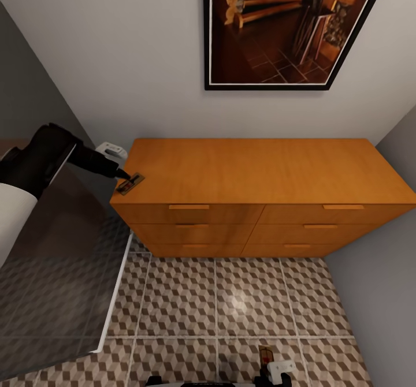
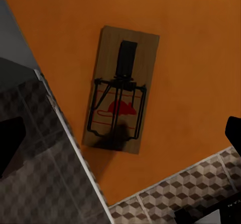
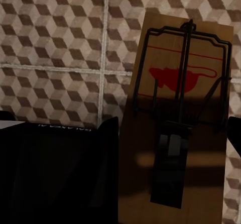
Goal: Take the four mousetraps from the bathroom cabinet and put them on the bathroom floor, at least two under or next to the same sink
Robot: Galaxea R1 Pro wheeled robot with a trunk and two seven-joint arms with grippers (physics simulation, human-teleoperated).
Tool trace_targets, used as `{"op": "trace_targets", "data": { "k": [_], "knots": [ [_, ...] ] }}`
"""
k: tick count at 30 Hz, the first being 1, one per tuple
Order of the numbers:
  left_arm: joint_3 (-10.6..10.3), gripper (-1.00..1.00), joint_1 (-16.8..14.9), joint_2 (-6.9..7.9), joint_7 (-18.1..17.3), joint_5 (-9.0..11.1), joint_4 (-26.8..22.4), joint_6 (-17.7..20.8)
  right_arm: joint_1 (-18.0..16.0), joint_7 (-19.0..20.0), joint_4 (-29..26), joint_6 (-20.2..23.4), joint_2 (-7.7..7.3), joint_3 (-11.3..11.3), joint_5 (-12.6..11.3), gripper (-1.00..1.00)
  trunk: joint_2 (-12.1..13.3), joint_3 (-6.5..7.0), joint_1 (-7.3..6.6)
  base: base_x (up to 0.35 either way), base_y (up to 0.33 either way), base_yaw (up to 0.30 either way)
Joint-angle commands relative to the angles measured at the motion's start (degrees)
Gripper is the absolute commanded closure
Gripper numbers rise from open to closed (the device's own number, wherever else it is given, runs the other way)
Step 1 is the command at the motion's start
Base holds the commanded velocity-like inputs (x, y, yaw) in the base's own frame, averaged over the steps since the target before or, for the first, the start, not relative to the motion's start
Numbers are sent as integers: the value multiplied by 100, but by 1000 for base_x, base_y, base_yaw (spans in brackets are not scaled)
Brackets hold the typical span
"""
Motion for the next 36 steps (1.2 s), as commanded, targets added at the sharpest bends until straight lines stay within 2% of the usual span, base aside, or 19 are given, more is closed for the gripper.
{"op": "trace_targets", "data": {
  "k": [1,9,15,17,24,36],
  "knots": [
    [-11,-100,-6,6,-61,-59,16,8,-6,56,12,-27,1,22,-75,100,-10,-8,3,0,0,0],
    [-6,-100,-6,7,-93,-53,53,1,-6,56,12,-27,1,22,-75,100,-10,-8,3,0,0,0],
    [-1,-100,-6,19,-403,-52,49,-49,-6,56,12,-27,1,22,-75,100,-10,-8,3,0,0,0],
    [2,-100,-6,22,-559,-55,53,-215,-6,56,12,-27,1,24,-75,100,-10,-8,3,0,0,0],
    [11,-100,-6,37,-629,-51,55,-355,-6,56,12,-27,1,23,-75,100,-10,-8,3,0,0,0],
    [13,-100,-6,66,-661,-40,62,-378,-6,56,12,-27,9,27,-75,100,-10,-8,3,0,0,0]
  ]
}}
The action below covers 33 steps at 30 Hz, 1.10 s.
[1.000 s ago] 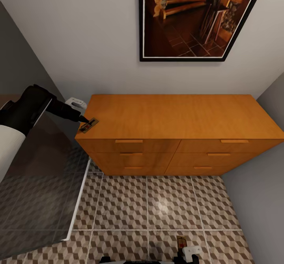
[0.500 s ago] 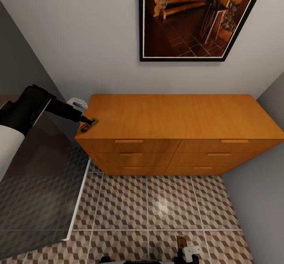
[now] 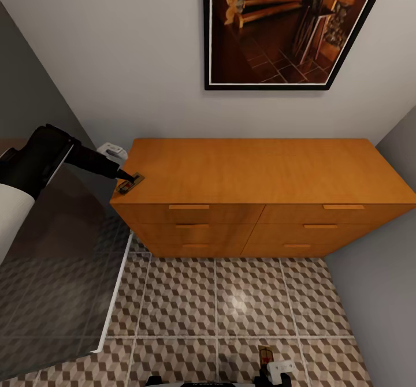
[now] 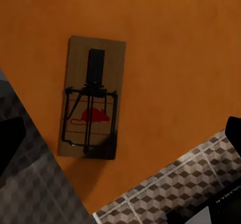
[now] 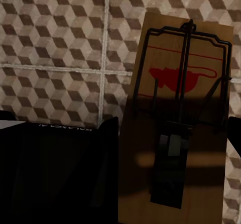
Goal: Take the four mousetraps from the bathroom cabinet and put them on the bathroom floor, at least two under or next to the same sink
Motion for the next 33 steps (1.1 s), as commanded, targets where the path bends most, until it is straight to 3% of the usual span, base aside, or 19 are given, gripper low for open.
{"op": "trace_targets", "data": {
  "k": [1,33],
  "knots": [
    [-8,-100,-5,6,-59,-57,-7,16,-6,56,11,-27,1,22,-75,100,-9,-8,3,0,0,0],
    [-11,-100,-5,7,-62,-52,156,14,-6,56,11,-27,2,19,-75,100,-9,-16,3,12,0,0]
  ]
}}
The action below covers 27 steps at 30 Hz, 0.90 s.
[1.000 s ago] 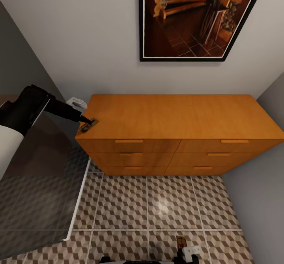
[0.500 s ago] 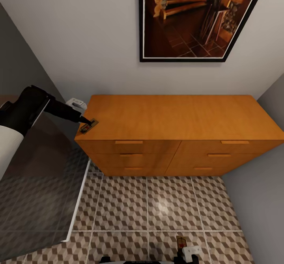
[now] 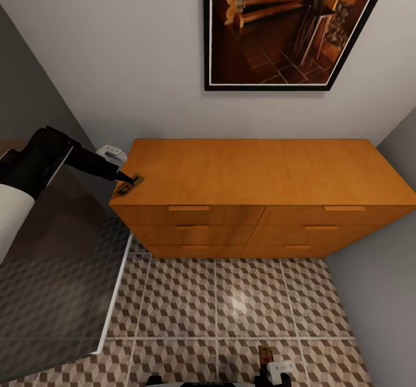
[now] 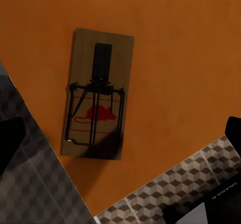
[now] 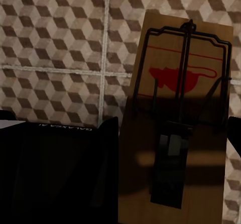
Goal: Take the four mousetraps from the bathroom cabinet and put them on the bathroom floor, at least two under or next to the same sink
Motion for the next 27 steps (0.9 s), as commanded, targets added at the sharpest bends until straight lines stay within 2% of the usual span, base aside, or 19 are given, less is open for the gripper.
{"op": "trace_targets", "data": {
  "k": [1,13,27],
  "knots": [
    [-10,-100,-3,5,-57,-60,-8,16,-6,56,11,-27,1,22,-75,100,-10,-14,3,0,0,0],
    [-15,-100,-4,5,-51,-60,38,9,-6,56,11,-27,1,23,-75,100,-10,-95,3,19,0,0],
    [-15,-100,-3,5,-48,-60,119,9,-6,56,11,-27,1,27,-75,100,-10,-104,3,47,0,0]
  ]
}}
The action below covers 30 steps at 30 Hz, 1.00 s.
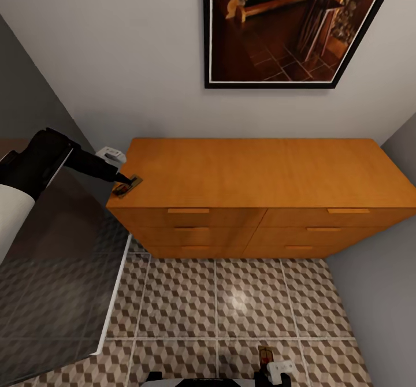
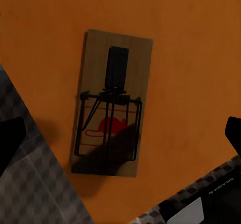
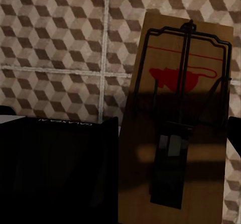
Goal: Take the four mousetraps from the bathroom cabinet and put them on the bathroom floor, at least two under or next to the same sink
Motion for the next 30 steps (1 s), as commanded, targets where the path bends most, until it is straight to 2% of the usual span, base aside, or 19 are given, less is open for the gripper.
{"op": "trace_targets", "data": {
  "k": [1,10,30],
  "knots": [
    [-9,-100,-4,5,-57,-60,-8,15,-6,56,11,-27,1,23,-75,100,-9,-8,3,2,0,0],
    [-9,-100,-4,5,-57,-62,-7,15,-6,56,11,-27,1,23,-75,100,-9,-20,3,0,0,0],
    [-15,-100,1,-1,-57,-68,52,15,-6,56,11,-27,4,24,-75,100,-9,-182,3,0,0,0]
  ]
}}
